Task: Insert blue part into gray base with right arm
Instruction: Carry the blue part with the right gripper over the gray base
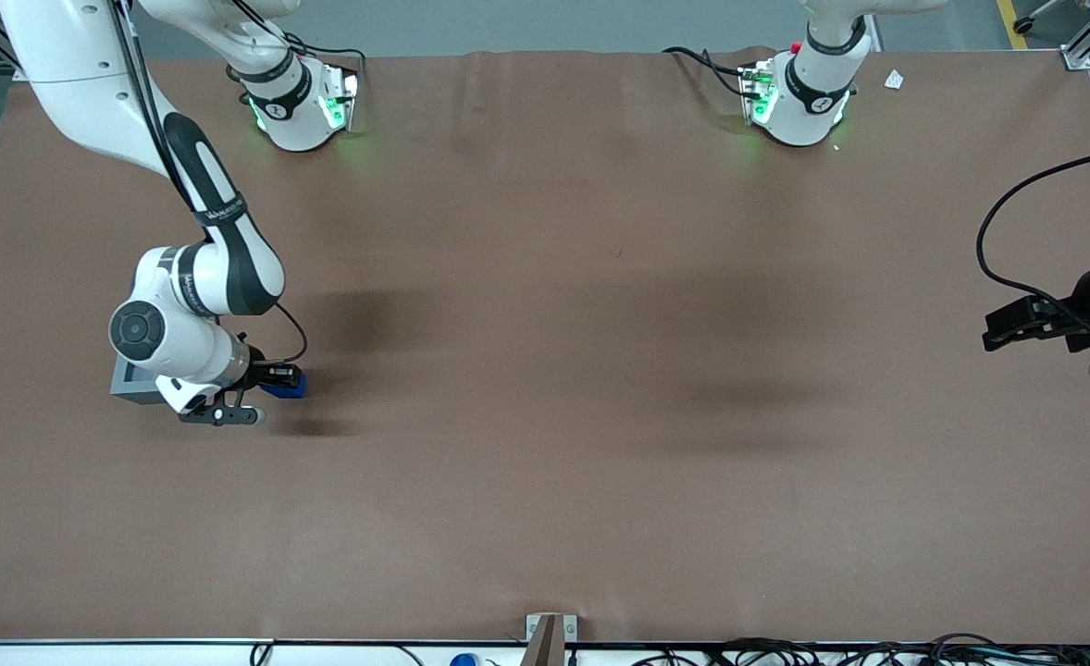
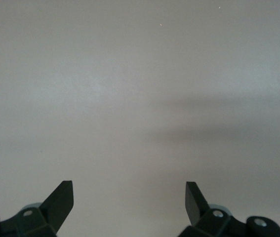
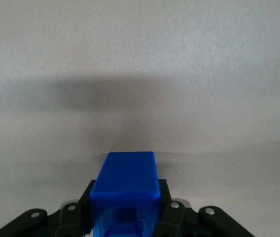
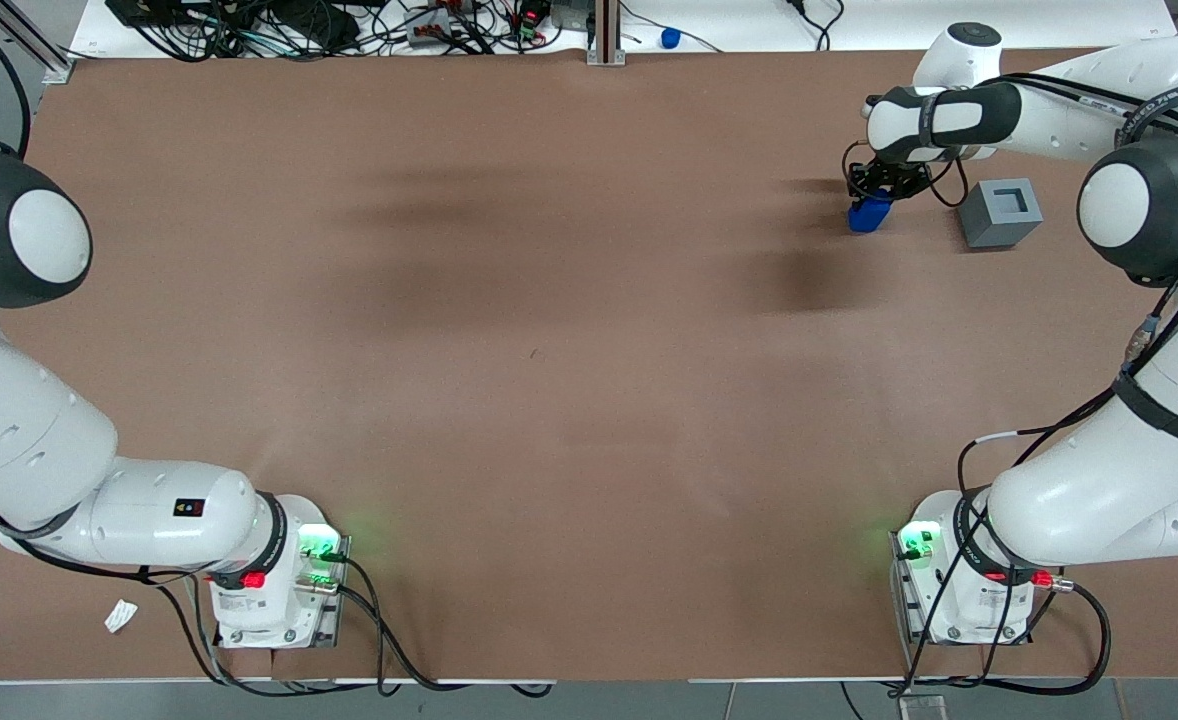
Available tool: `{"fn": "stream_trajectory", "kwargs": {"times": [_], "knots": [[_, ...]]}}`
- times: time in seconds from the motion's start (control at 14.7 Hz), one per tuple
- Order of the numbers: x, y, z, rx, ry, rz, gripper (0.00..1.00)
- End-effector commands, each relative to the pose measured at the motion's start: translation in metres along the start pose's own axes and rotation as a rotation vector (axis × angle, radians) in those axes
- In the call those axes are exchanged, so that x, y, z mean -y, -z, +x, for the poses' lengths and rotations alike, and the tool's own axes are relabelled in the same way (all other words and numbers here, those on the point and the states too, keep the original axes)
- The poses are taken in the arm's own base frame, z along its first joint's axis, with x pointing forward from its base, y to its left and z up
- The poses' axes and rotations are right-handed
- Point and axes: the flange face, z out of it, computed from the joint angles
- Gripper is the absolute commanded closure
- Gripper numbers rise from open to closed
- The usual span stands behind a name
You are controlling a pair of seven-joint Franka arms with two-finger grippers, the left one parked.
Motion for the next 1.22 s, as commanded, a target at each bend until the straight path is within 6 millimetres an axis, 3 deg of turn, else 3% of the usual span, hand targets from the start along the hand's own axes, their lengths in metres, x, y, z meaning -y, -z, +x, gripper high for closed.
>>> {"fn": "stream_trajectory", "kwargs": {"times": [0.0, 0.14, 0.27, 0.54, 0.82, 1.16], "knots": [[0.002, 0.014, -0.004, 0.028, -0.007, 0.006, 0.74], [-0.003, 0.034, 0.005, 0.049, -0.006, 0.007, 0.82], [-0.013, 0.066, 0.016, 0.074, -0.016, 0.005, 0.85], [-0.059, 0.116, 0.030, 0.047, -0.001, 0.018, 0.87], [-0.112, 0.133, 0.031, 0.012, 0.009, 0.025, 0.87], [-0.178, 0.133, 0.023, 0.011, 0.057, -0.009, 0.87]]}}
